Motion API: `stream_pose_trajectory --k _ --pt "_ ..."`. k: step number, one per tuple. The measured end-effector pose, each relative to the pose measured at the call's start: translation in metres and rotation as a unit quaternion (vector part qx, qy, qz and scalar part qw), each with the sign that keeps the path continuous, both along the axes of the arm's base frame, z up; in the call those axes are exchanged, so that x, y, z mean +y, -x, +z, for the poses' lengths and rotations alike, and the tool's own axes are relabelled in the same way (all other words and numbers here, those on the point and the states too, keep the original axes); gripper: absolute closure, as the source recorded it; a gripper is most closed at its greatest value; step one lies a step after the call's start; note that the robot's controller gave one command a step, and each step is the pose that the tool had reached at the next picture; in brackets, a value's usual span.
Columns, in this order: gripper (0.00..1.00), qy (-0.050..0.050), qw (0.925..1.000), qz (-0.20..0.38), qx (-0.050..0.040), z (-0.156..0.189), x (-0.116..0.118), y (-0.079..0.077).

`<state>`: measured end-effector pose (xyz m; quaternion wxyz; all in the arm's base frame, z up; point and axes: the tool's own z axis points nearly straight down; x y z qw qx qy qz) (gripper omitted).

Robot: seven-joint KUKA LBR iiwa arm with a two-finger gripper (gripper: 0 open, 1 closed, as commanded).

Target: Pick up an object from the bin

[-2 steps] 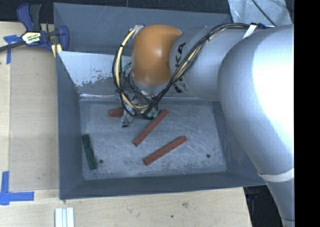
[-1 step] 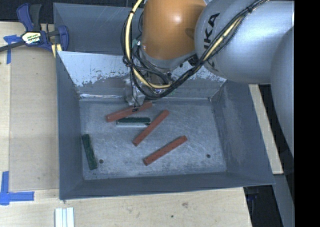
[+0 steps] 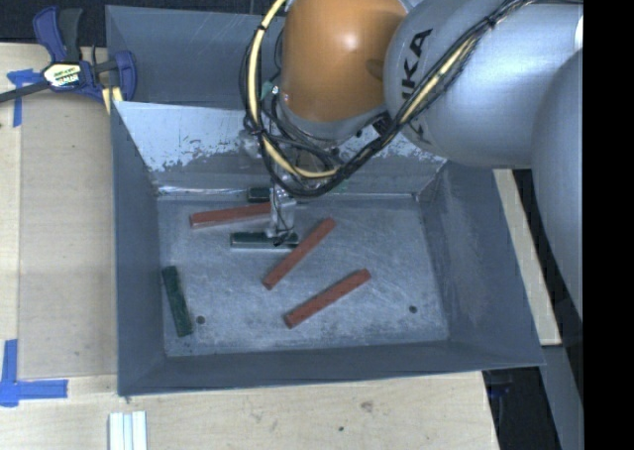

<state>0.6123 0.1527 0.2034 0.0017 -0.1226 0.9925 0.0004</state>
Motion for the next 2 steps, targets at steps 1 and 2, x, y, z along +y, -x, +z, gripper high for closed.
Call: stream_pose_trajectory --k 1,2 --pt "0.00 0.000 0.9916 0.129 -0.0005 -0.1277 -0.0200 0.0047" --pt "1.00 -0.001 0.9918 0.128 -0.0045 -0.1243 -0.0195 0.0023"
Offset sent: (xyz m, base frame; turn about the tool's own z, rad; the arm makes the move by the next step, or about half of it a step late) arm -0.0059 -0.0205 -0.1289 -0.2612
